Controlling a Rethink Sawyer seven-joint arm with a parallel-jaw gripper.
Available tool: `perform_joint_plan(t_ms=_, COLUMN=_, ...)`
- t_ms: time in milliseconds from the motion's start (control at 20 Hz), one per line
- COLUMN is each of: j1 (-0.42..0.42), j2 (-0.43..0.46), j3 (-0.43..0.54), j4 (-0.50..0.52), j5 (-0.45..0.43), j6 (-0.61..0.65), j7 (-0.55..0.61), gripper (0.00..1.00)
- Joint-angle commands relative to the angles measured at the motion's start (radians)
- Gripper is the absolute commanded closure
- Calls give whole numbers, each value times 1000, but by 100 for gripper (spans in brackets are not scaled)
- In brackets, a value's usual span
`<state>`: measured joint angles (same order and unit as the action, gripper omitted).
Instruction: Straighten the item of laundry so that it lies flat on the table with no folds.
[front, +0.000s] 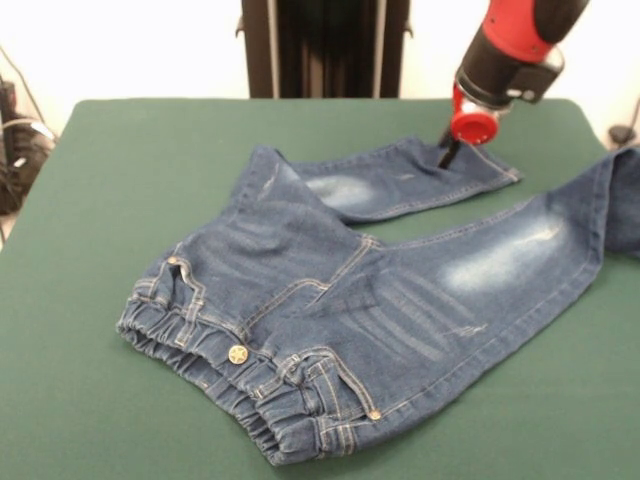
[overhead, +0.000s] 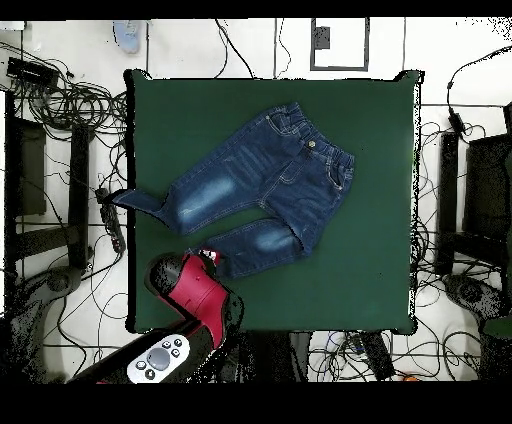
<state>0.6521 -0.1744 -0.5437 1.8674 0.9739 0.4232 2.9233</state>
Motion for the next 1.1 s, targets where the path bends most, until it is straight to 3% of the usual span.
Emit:
perform_joint_plan(t_ms=50, j1=25, j2=40, j3=125, j4=-151, j5=73, j6=-55, j7=323, gripper=0)
perform_joint_plan(t_ms=550, j1=49, j2=84, j3=86, j4=-195, j5=51, j6=-38, j7=360, gripper=0)
perform_joint_plan(t_ms=600, j1=63, j2=101, j3=61, j4=-209, j5=46, j6=-20, j7=377, gripper=100)
perform_joint_plan(t_ms=1100, j1=46, j2=79, j3=106, j4=-185, j5=75, j6=-90, j7=325, gripper=100)
